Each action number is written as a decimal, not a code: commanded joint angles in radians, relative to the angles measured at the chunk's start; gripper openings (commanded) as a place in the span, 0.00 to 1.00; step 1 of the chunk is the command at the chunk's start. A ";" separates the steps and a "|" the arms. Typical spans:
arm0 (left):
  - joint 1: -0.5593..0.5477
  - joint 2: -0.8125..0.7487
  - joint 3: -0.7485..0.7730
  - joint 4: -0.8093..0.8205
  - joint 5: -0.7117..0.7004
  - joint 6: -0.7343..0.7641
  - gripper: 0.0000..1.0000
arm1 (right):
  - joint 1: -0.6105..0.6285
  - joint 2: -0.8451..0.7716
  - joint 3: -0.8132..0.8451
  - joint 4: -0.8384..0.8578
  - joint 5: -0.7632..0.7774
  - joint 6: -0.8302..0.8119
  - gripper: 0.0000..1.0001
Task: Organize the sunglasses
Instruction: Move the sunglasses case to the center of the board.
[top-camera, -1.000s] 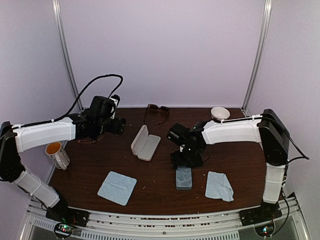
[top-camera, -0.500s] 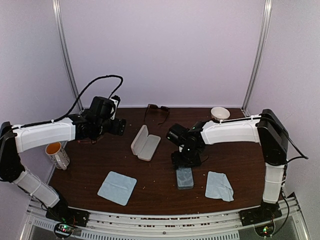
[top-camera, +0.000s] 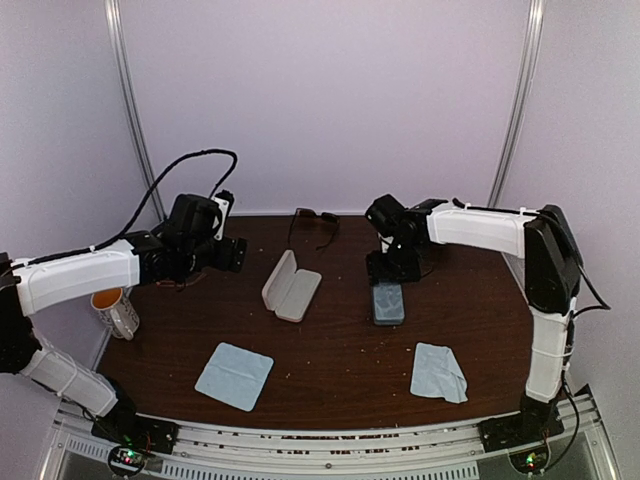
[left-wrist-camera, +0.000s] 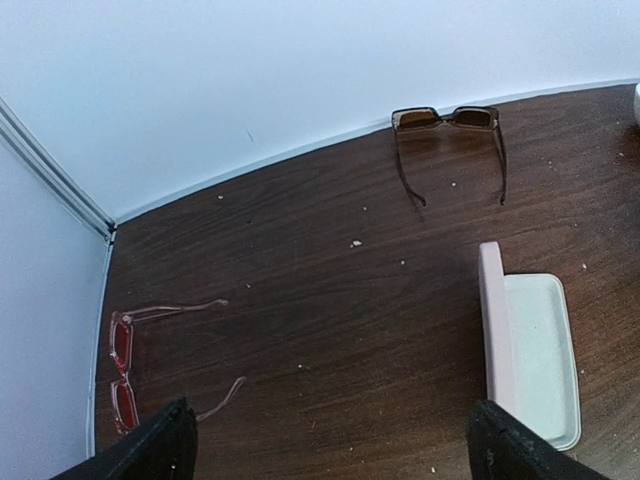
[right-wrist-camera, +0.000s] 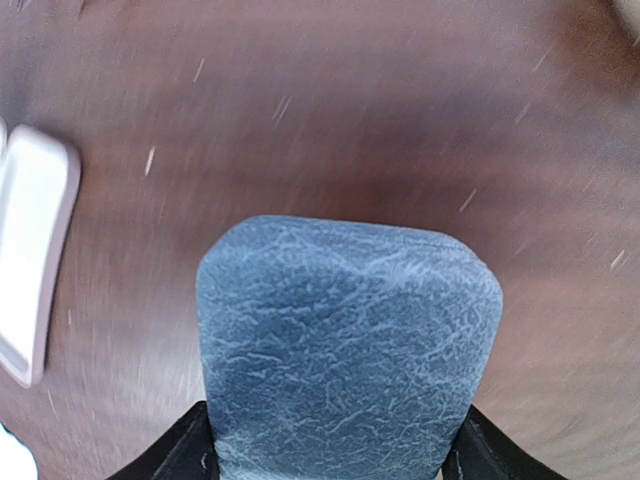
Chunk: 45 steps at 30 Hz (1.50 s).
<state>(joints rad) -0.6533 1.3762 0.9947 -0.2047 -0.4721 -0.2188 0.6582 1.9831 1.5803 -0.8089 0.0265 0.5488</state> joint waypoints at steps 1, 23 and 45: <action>0.006 -0.037 -0.019 -0.004 0.026 -0.026 0.98 | -0.076 0.059 0.121 -0.033 0.033 -0.116 0.59; 0.004 -0.115 -0.061 -0.093 0.082 -0.088 0.96 | -0.182 0.297 0.441 -0.217 -0.068 -0.170 0.75; 0.004 -0.169 -0.116 -0.029 0.163 -0.028 0.96 | -0.178 -0.016 0.247 -0.188 0.026 -0.189 0.90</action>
<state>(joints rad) -0.6533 1.2407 0.9005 -0.3073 -0.3759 -0.2886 0.4801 2.1315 1.9339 -1.0107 -0.0013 0.3630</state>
